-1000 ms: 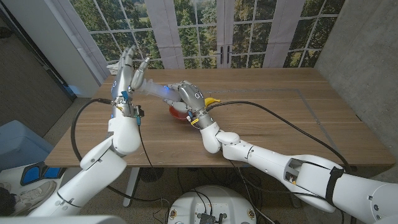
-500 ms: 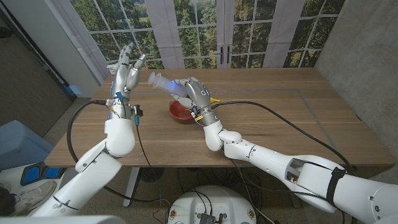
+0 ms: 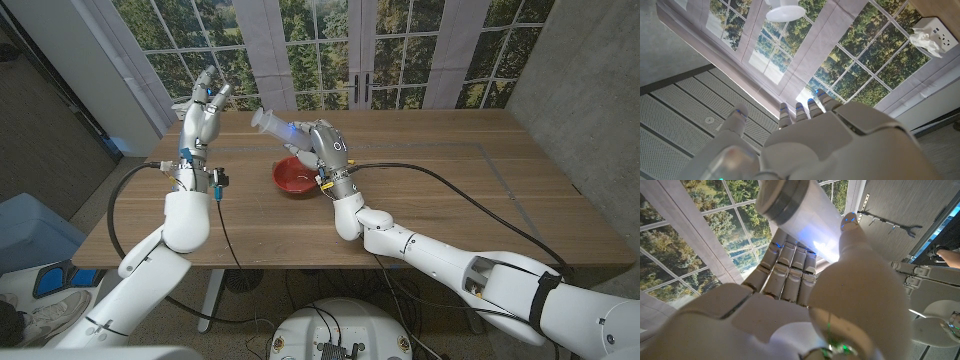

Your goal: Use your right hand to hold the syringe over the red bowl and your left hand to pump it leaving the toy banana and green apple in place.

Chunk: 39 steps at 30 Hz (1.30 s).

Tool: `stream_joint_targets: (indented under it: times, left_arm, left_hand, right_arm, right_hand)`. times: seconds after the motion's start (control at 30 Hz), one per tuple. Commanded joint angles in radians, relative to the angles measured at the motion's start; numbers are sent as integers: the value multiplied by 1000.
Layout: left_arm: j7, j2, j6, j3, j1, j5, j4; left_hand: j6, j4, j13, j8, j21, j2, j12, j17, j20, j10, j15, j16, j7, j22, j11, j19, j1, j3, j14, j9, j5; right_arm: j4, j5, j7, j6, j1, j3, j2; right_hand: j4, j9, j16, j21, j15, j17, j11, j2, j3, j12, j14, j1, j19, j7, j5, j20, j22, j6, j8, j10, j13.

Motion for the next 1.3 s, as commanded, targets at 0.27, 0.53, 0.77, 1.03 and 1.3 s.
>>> stream_joint_targets:
  times: [0.27,0.53,0.77,1.03,1.3]
  left_arm:
    - [-83,-22,-158,-6,-31,-49,89]
    - [-106,-34,-181,-6,-37,-78,111]
    - [-140,-32,-238,-2,-54,-106,147]
    - [-164,-37,-240,0,-54,-139,149]
    - [-163,-42,-221,3,-49,-131,133]
  left_hand:
    - [5,0,5,5,7,3,8,1,3,7,-40,8,-9,1,-4,3,-4,-1,7,5,1]
    - [10,-3,5,5,7,4,9,0,4,12,-41,7,-14,1,-5,7,-1,-1,9,5,2]
    - [11,-5,5,4,12,6,8,-1,5,14,-43,6,-13,1,-5,22,2,1,11,5,2]
    - [13,-7,5,4,12,7,8,-1,7,15,-44,6,-14,1,-6,26,4,2,12,5,2]
    - [14,-9,5,3,11,9,6,-2,8,15,-45,5,-15,1,-4,27,6,3,12,5,3]
  right_arm:
    - [-16,-5,-11,-75,-26,47,-25]
    - [-65,5,2,-160,-52,70,-56]
    - [-135,3,33,-236,-79,83,-84]
    - [-203,-3,72,-334,-118,105,-116]
    - [-259,3,101,-398,-151,126,-139]
  right_hand:
    - [14,5,0,9,-128,5,-130,113,19,0,9,96,-1,-184,7,-85,-2,192,3,144,15]
    - [11,7,2,11,-129,8,-128,115,22,2,12,101,-3,-182,9,-85,-2,187,1,142,23]
    - [10,8,2,13,-129,11,-129,115,23,3,13,103,-4,-183,10,-84,-2,183,1,140,31]
    - [11,9,2,15,-127,14,-130,116,23,3,12,102,-6,-182,11,-83,-2,181,1,137,38]
    - [12,10,0,18,-127,16,-128,116,24,1,11,101,-7,-181,12,-82,-2,180,1,138,39]
